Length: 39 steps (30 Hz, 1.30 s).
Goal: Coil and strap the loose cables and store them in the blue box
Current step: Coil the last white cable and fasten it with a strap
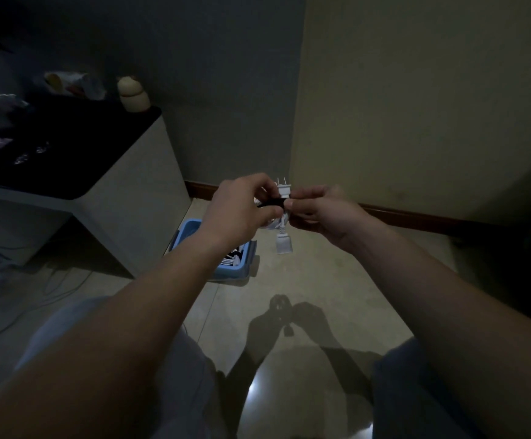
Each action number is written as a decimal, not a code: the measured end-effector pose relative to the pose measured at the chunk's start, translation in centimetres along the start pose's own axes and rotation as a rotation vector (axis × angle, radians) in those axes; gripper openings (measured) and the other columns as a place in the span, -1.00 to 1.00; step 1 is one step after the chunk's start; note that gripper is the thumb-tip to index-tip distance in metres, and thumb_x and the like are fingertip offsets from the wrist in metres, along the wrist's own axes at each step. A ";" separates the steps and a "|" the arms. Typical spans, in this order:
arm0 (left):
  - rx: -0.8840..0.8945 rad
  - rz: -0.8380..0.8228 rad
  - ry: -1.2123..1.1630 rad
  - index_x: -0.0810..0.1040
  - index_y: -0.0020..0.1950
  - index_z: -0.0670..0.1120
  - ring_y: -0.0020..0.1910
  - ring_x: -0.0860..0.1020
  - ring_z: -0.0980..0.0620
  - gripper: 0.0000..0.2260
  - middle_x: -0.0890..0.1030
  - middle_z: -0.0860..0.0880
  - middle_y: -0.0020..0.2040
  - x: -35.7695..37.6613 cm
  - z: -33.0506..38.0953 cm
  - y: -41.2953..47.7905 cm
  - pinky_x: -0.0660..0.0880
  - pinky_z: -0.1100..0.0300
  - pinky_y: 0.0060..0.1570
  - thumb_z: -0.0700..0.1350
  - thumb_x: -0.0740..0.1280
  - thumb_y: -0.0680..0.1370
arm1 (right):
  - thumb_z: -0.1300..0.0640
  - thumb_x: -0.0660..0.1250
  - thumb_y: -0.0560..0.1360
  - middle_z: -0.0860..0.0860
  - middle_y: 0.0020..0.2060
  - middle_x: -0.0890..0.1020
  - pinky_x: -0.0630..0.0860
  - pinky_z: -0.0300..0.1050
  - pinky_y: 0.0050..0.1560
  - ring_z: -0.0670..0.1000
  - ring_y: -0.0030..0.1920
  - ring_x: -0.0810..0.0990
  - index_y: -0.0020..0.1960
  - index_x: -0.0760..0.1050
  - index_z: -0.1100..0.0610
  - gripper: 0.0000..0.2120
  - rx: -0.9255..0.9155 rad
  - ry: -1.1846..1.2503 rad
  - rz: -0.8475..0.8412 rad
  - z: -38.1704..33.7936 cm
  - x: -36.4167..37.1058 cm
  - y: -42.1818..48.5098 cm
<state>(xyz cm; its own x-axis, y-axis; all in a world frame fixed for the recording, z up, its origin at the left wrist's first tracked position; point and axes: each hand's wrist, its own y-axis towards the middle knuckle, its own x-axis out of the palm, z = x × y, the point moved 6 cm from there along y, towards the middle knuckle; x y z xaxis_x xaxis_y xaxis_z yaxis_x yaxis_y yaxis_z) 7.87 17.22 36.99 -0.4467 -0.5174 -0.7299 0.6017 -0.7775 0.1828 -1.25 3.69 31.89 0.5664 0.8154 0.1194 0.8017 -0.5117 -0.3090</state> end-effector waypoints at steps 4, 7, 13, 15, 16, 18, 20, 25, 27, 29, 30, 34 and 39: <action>0.033 0.026 0.054 0.52 -0.07 0.17 -0.14 0.60 0.25 -0.81 0.59 0.21 -0.21 0.2 0.3 -0.2 0.55 0.30 -0.10 -0.02 0.52 0.48 | 0.34 0.54 0.37 0.05 -0.22 0.73 0.62 -0.15 -0.16 -0.01 -0.19 0.72 -0.06 0.64 0.16 -0.80 -0.003 0.005 0.006 0.0 0.0 0.0; -0.009 0.010 0.012 0.53 -0.09 0.15 -0.18 0.62 0.26 -0.81 0.62 0.18 -0.22 0.4 0.0 -0.2 0.61 0.29 -0.14 -0.03 0.53 0.46 | 0.33 0.55 0.36 0.09 -0.14 0.74 0.61 -0.12 -0.11 0.03 -0.12 0.72 -0.01 0.66 0.17 -0.77 0.005 -0.009 0.000 0.0 0.0 -0.1; -0.209 0.009 -0.434 0.64 -0.06 -0.06 -0.30 0.68 0.09 -0.92 0.69 -0.03 -0.25 0.6 -0.9 -0.6 0.59 0.26 -0.30 -0.07 0.47 0.53 | 0.34 0.55 0.36 0.10 -0.21 0.73 0.64 -0.11 -0.10 0.02 -0.19 0.71 -0.07 0.65 0.18 -0.82 -0.011 0.010 -0.003 -0.5 0.1 -0.2; -0.270 0.008 -0.510 0.65 -0.07 -0.12 -0.35 0.65 0.11 -0.95 0.68 -0.07 -0.28 0.8 -1.0 -0.7 0.56 0.31 -0.33 -0.15 0.46 0.54 | 0.34 0.54 0.37 0.10 -0.20 0.73 0.65 -0.10 -0.07 0.02 -0.18 0.71 -0.06 0.65 0.18 -0.82 -0.011 -0.001 -0.008 -0.5 0.2 -0.3; -0.296 -0.002 -0.562 0.65 -0.08 -0.16 -0.39 0.63 0.12 -0.95 0.67 -0.07 -0.31 0.9 -1.0 -0.7 0.55 0.32 -0.34 -0.19 0.45 0.54 | 0.34 0.54 0.37 0.10 -0.21 0.73 0.65 -0.09 -0.06 0.02 -0.18 0.71 -0.06 0.65 0.18 -0.82 -0.010 -0.005 -0.006 -0.5 0.3 -0.3; -0.335 -0.015 -0.644 0.66 -0.09 -0.21 -0.40 0.60 0.12 -0.96 0.65 -0.09 -0.32 1.1 -1.1 -0.7 0.57 0.31 -0.31 -0.24 0.45 0.54 | 0.35 0.53 0.37 0.09 -0.24 0.73 0.66 -0.09 -0.06 0.02 -0.20 0.71 -0.11 0.66 0.17 -0.85 -0.005 -0.001 0.001 -0.5 0.3 -0.3; -0.337 -0.011 -0.640 0.66 -0.11 -0.20 -0.37 0.59 0.10 -0.96 0.65 -0.10 -0.31 1.2 -1.2 -0.7 0.59 0.28 -0.26 -0.24 0.45 0.53 | 0.35 0.52 0.38 0.09 -0.25 0.72 0.67 -0.08 -0.04 0.02 -0.22 0.70 -0.19 0.68 0.15 -0.87 0.005 0.012 -0.002 -0.5 0.3 -0.4; -0.288 0.044 -0.558 0.63 -0.13 -0.13 -0.41 0.56 0.15 -0.94 0.63 -0.09 -0.31 1.5 -0.9 -0.9 0.56 0.27 -0.30 -0.25 0.46 0.53 | 0.37 0.49 0.39 0.15 -0.17 0.70 0.66 -0.07 -0.08 0.05 -0.18 0.68 0.00 0.66 0.26 -0.81 0.037 0.047 0.022 -0.5 0.2 -0.6; -0.284 0.067 -0.509 0.63 -0.12 -0.11 -0.40 0.57 0.18 -0.95 0.65 -0.05 -0.26 1.4 -1.0 -0.9 0.58 0.27 -0.31 -0.22 0.47 0.52 | 0.38 0.48 0.39 0.18 -0.11 0.69 0.64 -0.06 -0.06 0.08 -0.13 0.67 0.07 0.64 0.30 -0.74 0.050 0.048 0.043 -0.4 0.4 -0.7; -0.268 0.096 -0.447 0.64 -0.09 -0.10 -0.38 0.58 0.19 -0.96 0.66 -0.01 -0.21 1.3 -1.1 -0.9 0.57 0.27 -0.31 -0.18 0.48 0.52 | 0.39 0.49 0.39 0.16 -0.13 0.70 0.63 -0.06 -0.06 0.08 -0.12 0.67 -0.01 0.65 0.24 -0.81 0.053 0.048 0.062 -0.3 0.6 -0.9; -0.263 0.111 -0.417 0.65 -0.10 -0.08 -0.37 0.59 0.20 -0.96 0.66 0.01 -0.20 1.3 -1.1 -0.9 0.58 0.26 -0.30 -0.16 0.49 0.51 | 0.39 0.49 0.38 0.13 -0.17 0.71 0.63 -0.06 -0.07 0.07 -0.13 0.68 -0.08 0.65 0.20 -0.83 0.052 0.050 0.072 -0.3 0.6 -0.9; -0.257 0.173 -0.327 0.65 -0.16 0.03 -0.34 0.60 0.22 -0.92 0.65 0.09 -0.27 1.2 -1.4 -1.0 0.59 0.27 -0.27 -0.10 0.52 0.49 | 0.41 0.52 0.35 0.08 -0.22 0.74 0.65 -0.05 -0.05 0.05 -0.14 0.72 -0.13 0.63 0.16 -0.79 0.042 0.045 0.094 -0.4 0.5 -0.9; -0.270 0.185 -0.293 0.73 0.01 -0.02 -0.24 0.65 0.22 -0.87 0.70 0.11 -0.18 1.3 -1.8 -1.0 0.55 0.35 -0.22 -0.06 0.51 0.49 | 0.39 0.54 0.35 0.09 -0.23 0.73 0.64 -0.13 -0.18 0.04 -0.19 0.72 -0.14 0.64 0.16 -0.80 0.039 0.023 0.130 -0.3 0.5 -1.1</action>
<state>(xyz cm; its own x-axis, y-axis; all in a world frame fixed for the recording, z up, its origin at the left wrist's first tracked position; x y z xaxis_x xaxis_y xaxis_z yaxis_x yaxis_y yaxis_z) 7.92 17.96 34.65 -0.4608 -0.7489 -0.4763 0.8232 -0.5613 0.0861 -1.78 4.64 32.54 0.6699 0.7360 0.0976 0.7133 -0.6015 -0.3596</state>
